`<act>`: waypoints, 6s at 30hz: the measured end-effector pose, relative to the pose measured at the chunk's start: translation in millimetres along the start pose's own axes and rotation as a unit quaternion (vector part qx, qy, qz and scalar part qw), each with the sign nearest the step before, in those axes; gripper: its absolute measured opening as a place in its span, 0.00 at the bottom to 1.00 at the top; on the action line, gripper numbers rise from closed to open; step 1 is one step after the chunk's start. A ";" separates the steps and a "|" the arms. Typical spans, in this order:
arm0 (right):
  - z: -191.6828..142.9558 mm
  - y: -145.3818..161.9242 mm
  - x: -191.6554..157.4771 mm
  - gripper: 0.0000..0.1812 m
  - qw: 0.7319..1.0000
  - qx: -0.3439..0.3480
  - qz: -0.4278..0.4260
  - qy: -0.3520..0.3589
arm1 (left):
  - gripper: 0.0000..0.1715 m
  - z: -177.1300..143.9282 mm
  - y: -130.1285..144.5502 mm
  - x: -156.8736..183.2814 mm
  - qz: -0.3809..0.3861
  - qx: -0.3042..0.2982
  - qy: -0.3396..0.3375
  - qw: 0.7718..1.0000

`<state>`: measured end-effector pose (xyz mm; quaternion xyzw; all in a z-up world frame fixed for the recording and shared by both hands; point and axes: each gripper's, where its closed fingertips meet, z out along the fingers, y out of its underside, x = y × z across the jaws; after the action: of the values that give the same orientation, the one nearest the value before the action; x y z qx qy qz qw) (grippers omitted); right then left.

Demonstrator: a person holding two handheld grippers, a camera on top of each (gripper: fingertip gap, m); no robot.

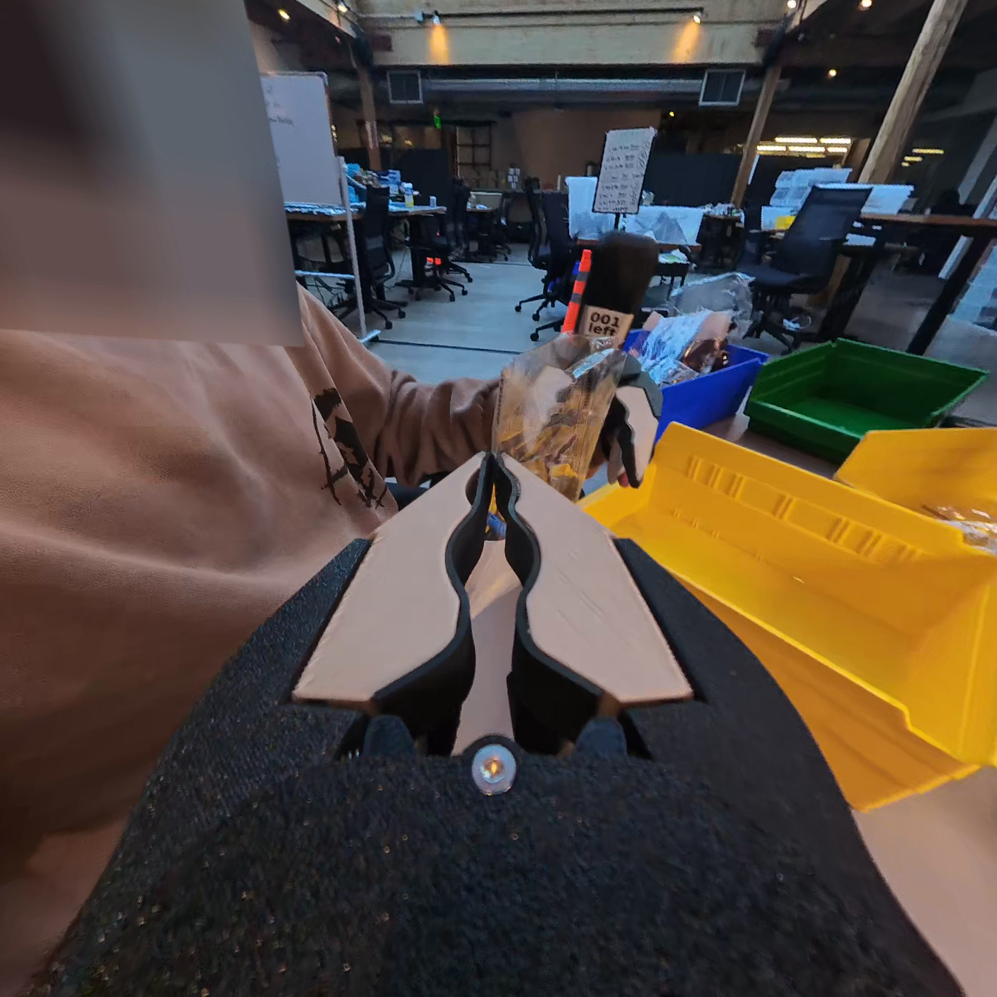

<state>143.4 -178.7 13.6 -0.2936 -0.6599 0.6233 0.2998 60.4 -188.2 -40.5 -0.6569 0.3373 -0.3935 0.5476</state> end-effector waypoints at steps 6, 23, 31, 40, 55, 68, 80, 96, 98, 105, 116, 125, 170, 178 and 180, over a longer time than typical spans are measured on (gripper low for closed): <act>9.5 2.2 -4.6 0.00 1.000 -0.006 -0.017 0.002 | 0.05 16.8 -13.7 38.3 0.014 0.022 0.086 0.996; 14.9 62.1 13.8 0.00 0.993 -0.085 0.031 0.070 | 0.00 19.0 20.5 25.4 0.055 -0.073 -0.015 0.996; 18.3 47.0 22.5 0.07 0.995 -0.050 0.047 0.068 | 0.00 -47.8 -14.7 18.5 0.060 -0.034 -0.114 0.991; -11.5 67.8 34.9 0.13 0.992 -0.039 0.078 0.096 | 0.00 -320.7 -33.9 -9.7 0.018 -0.053 -0.438 0.897; -24.2 85.0 41.6 0.12 0.985 -0.047 0.108 0.122 | 0.09 -475.5 133.1 -59.4 -0.215 -0.334 -0.613 0.683; -9.4 112.6 65.9 0.21 0.969 -0.105 0.126 0.184 | 0.34 -253.9 57.4 -88.8 -0.104 -0.211 -0.455 0.859; -8.0 122.2 56.2 0.34 0.940 -0.137 0.150 0.275 | 0.11 -99.0 117.1 -75.9 -0.123 -0.253 -0.284 0.917; -146.0 68.0 144.5 0.30 0.871 -0.227 -0.015 0.435 | 0.19 -30.1 83.9 -54.3 -0.072 -0.165 -0.201 0.963; -174.8 91.1 188.9 0.33 0.847 -0.306 -0.005 0.435 | 0.21 -33.9 75.5 -56.3 -0.056 -0.160 -0.222 0.960; -189.8 191.0 287.5 0.38 0.787 -0.512 0.021 0.343 | 0.37 -22.4 89.5 -37.9 -0.039 -0.200 -0.217 0.955; -189.2 232.3 291.1 0.13 0.764 -0.582 0.063 0.270 | 0.28 -19.4 120.0 -50.4 -0.045 -0.233 -0.245 0.940; -215.9 194.4 274.1 0.13 0.754 -0.578 0.056 0.306 | 0.20 -19.6 115.8 -58.0 -0.059 -0.213 -0.247 0.943; -107.2 142.3 215.3 0.32 0.890 -0.305 0.051 0.335 | 0.08 -214.1 94.8 -83.5 -0.055 -0.165 -0.627 0.760; -68.1 170.2 277.5 0.32 0.889 -0.329 0.061 0.312 | 0.31 -106.0 88.4 -20.5 0.149 -0.331 -0.338 0.868; -59.8 169.3 286.8 0.32 0.893 -0.317 0.071 0.310 | 0.35 -97.1 121.1 -22.1 0.140 -0.408 -0.282 0.857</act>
<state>5.4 86.9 -144.4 -0.5976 -0.6736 0.2778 0.3346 -37.4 -233.9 -154.2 -0.8501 0.3870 0.0625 0.3515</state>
